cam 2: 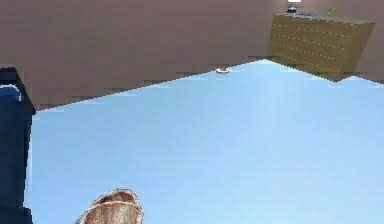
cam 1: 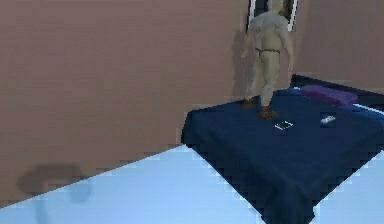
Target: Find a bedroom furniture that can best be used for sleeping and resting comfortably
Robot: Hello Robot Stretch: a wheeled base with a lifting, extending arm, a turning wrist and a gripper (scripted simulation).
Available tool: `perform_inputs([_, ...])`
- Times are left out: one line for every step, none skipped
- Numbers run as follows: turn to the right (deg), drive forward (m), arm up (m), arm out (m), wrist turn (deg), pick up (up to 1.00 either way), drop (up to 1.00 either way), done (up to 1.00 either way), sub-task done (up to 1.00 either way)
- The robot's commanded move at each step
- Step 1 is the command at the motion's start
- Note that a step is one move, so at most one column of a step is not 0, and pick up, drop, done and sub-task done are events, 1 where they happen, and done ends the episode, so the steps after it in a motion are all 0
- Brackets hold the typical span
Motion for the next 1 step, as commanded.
perform_inputs([18.0,0.00,0.00,0.00,0.0,0.00,0.00,0.00,0.00])
